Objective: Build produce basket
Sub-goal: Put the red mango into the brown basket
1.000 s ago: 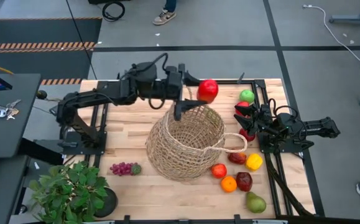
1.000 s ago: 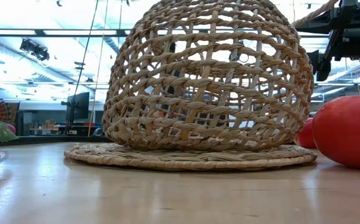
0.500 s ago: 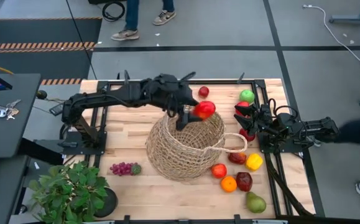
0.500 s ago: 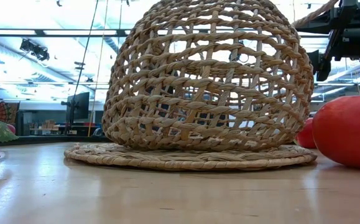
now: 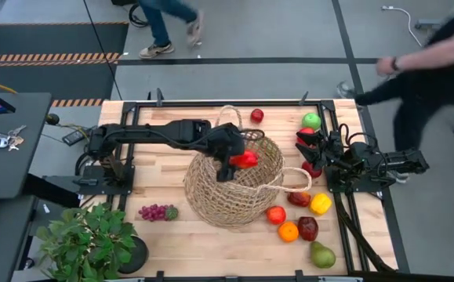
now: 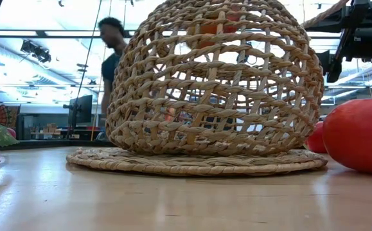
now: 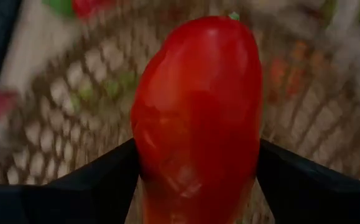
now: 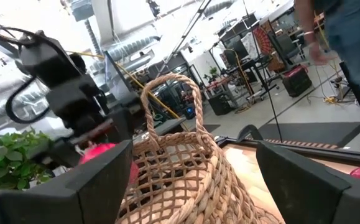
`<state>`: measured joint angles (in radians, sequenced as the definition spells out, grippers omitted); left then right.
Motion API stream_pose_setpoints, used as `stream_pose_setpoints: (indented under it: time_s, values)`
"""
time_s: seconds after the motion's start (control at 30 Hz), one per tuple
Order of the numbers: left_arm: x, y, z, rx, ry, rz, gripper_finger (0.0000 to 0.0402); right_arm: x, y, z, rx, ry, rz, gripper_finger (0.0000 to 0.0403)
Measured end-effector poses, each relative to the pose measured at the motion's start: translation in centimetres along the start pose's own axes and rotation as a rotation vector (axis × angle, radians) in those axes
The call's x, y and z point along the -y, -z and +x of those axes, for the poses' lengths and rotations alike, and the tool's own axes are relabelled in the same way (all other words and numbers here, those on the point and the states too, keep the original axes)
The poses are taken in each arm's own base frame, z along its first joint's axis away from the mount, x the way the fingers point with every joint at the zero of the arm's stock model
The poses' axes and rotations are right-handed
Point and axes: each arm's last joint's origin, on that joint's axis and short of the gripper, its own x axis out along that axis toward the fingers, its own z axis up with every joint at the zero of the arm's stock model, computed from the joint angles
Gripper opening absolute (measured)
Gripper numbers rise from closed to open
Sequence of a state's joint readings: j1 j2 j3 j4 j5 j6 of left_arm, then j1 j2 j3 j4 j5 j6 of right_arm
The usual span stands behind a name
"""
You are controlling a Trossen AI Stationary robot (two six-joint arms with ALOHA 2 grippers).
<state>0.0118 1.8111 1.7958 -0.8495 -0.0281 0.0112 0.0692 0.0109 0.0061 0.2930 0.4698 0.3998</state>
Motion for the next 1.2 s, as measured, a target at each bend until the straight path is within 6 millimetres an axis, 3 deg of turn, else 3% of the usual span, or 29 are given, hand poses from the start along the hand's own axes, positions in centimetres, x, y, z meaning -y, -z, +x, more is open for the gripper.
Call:
stream_pose_setpoints:
  time_s: [0.2, 0.4, 0.6, 0.73, 0.87, 1.07, 1.2]
  values:
    - [1.2, -1.1, -1.1, 0.116, -0.058, 0.125, 0.0300, 0.0, -0.1, 0.0, 0.005, -0.002, 0.003, 0.0348]
    - [2.1, -3.2, -2.7, 0.230, -0.348, 0.535, 0.0300, 0.0, -0.1, 0.0, 0.006, -0.002, 0.003, 0.0348]
    - [0.5, -4.9, -2.9, 0.277, -0.584, 0.768, 0.0300, 0.0, -0.1, 0.0, 0.006, -0.002, 0.003, 0.0348]
    - [-1.1, -4.9, -1.4, 0.221, -0.618, 0.827, 0.0300, 0.0, -0.1, 0.0, 0.007, -0.003, 0.004, 0.0348]
    - [-2.0, -3.6, 1.5, 0.058, -0.560, 0.880, 0.0300, -0.1, -0.1, 0.0, 0.012, -0.005, 0.006, 0.0348]
    - [-1.0, -1.3, 4.9, -0.139, -0.404, 0.966, 0.0300, -0.1, -0.1, 0.0, 0.014, -0.005, 0.007, 0.0348]
    - [-0.3, -0.6, 5.6, -0.181, -0.352, 1.000, 0.0300, -0.1, -0.1, 0.0, 0.013, -0.007, 0.007, 0.0348]
